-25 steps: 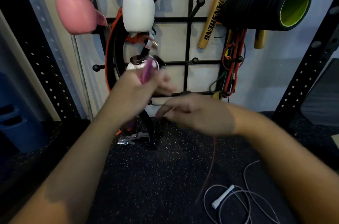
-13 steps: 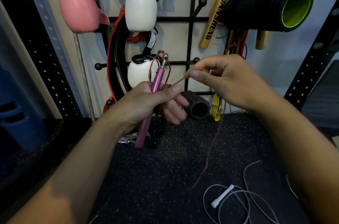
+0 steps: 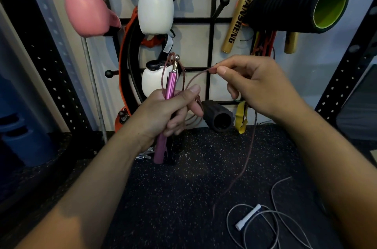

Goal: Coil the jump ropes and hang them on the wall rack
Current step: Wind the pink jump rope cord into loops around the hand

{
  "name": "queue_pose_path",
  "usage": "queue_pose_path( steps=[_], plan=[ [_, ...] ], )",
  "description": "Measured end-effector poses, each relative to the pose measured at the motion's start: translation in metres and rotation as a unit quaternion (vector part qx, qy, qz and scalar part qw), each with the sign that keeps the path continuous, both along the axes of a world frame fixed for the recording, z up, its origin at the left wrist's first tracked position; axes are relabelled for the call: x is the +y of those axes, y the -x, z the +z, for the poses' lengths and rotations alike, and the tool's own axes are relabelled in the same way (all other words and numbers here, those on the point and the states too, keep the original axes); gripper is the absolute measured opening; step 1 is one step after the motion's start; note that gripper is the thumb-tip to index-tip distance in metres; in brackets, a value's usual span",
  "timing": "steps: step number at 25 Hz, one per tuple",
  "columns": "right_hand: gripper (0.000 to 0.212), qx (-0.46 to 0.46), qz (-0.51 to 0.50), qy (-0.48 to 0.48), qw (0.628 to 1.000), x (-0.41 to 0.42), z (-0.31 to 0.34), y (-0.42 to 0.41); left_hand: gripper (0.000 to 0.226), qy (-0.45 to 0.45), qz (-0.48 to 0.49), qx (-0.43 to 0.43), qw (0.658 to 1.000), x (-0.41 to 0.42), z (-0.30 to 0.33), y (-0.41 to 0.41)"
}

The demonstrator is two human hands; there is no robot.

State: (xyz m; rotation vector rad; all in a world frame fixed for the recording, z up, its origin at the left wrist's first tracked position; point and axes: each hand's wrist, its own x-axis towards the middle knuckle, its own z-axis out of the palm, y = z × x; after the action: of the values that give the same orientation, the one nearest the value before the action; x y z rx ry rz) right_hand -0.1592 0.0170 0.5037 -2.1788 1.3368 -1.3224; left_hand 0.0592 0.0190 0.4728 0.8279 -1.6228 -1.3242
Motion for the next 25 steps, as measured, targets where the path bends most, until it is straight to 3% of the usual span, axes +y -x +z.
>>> queue_pose_path(
  steps=[2,5,8,10,12,14,16,18,21,25],
  plan=[
    [0.017,-0.02,0.001,0.021,1.0,0.0,0.001,-0.001,0.04,-0.009,-0.02,0.014,1.0,0.004,0.006,0.0],
    [0.019,-0.118,0.001,0.024,0.993,-0.003,-0.002,-0.001,0.04,-0.054,-0.166,0.119,0.977,0.014,0.017,0.0],
    [0.019,-0.203,0.086,-0.135,0.966,-0.009,-0.029,-0.006,0.031,-0.093,-0.26,0.379,0.883,0.018,0.031,0.003],
    [0.021,-0.158,0.172,-0.255,0.938,-0.008,-0.052,-0.013,0.036,-0.075,-0.182,0.503,0.842,0.01,0.037,0.002],
    [0.026,-0.03,0.229,-0.311,0.922,0.0,-0.062,-0.024,0.038,0.016,-0.029,0.447,0.894,-0.002,0.036,-0.004],
    [0.031,0.063,0.259,-0.329,0.906,0.012,-0.05,-0.032,0.032,0.128,0.139,0.207,0.96,-0.008,0.028,-0.012],
    [0.029,0.118,0.238,-0.282,0.922,0.021,-0.024,-0.032,0.032,0.169,0.205,-0.084,0.96,-0.006,0.017,-0.015],
    [0.02,0.146,0.175,-0.191,0.955,0.024,0.0,-0.024,0.045,0.126,0.138,-0.233,0.954,-0.001,0.011,-0.015],
    [0.006,0.054,0.064,-0.097,0.992,0.021,0.01,-0.019,0.061,0.094,0.011,-0.224,0.97,0.001,0.005,-0.012],
    [0.049,-0.009,-0.04,-0.042,0.998,0.015,-0.006,-0.022,0.034,0.047,-0.03,-0.084,0.995,0.002,0.009,-0.01]
  ],
)
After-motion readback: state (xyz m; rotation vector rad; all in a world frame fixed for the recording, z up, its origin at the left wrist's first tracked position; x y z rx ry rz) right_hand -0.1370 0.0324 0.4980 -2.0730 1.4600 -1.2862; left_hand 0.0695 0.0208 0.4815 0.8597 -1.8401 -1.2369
